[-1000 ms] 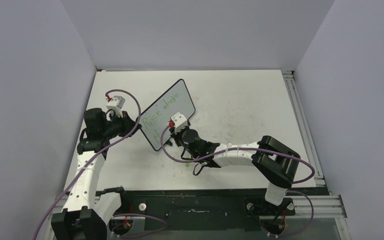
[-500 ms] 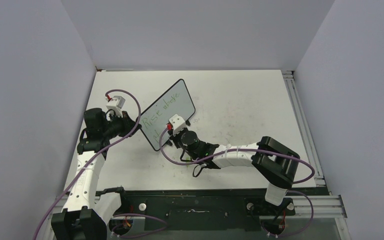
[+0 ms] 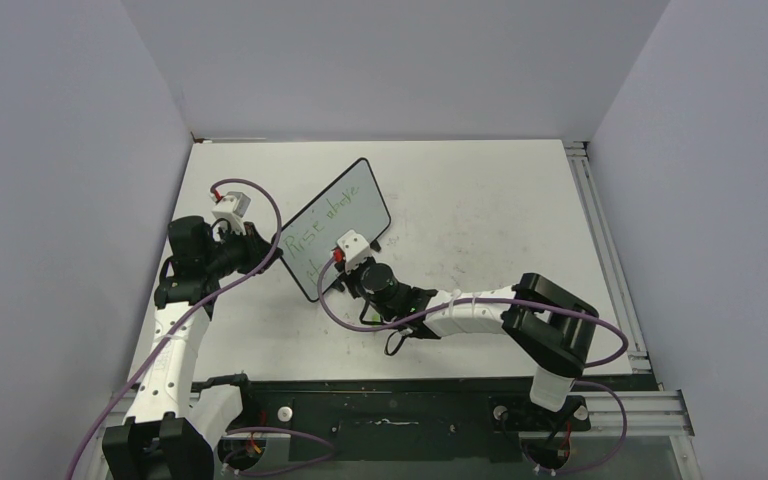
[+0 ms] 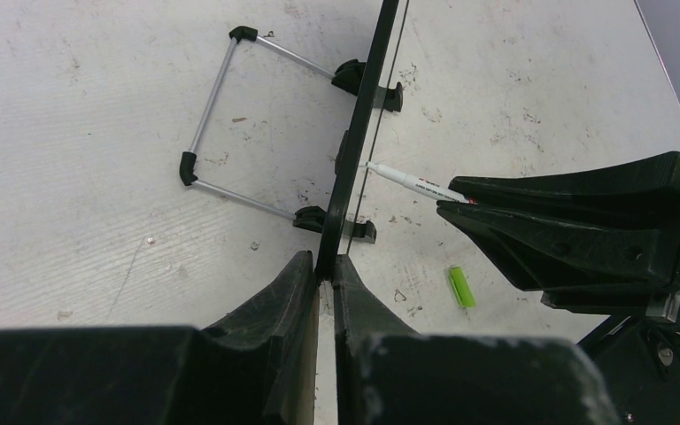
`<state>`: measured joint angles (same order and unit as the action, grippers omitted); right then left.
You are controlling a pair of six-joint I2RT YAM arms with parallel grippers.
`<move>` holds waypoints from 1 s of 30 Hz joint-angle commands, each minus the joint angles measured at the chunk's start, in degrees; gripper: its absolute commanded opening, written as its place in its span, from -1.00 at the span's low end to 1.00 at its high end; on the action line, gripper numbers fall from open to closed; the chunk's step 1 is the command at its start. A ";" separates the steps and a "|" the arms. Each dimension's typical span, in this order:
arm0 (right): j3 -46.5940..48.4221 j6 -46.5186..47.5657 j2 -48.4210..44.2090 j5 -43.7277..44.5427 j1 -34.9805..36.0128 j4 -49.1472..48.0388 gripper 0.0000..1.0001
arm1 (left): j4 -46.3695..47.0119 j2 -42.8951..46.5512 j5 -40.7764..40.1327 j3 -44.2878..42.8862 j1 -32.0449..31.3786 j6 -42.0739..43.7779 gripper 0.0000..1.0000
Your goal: Write a sentence on the whiteboard
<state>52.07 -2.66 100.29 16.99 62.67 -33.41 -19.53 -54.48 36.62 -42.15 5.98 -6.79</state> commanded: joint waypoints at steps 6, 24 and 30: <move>-0.74 -1.46 1.79 -0.12 0.34 -1.05 -0.89 | 1.51 0.39 1.36 -2.27 -0.31 -0.62 -1.00; 1.87 0.13 1.51 1.73 -1.11 -2.82 -0.89 | 1.52 0.34 1.52 -2.31 -0.22 -0.60 -1.00; 2.95 0.91 1.49 1.69 -1.37 -3.35 -0.89 | 1.51 0.34 1.55 -2.24 -0.33 -0.60 -1.00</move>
<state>51.96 -2.50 101.82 18.28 61.82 -32.88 -19.53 -54.48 36.25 -42.15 5.98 -6.79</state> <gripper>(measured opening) 0.159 0.067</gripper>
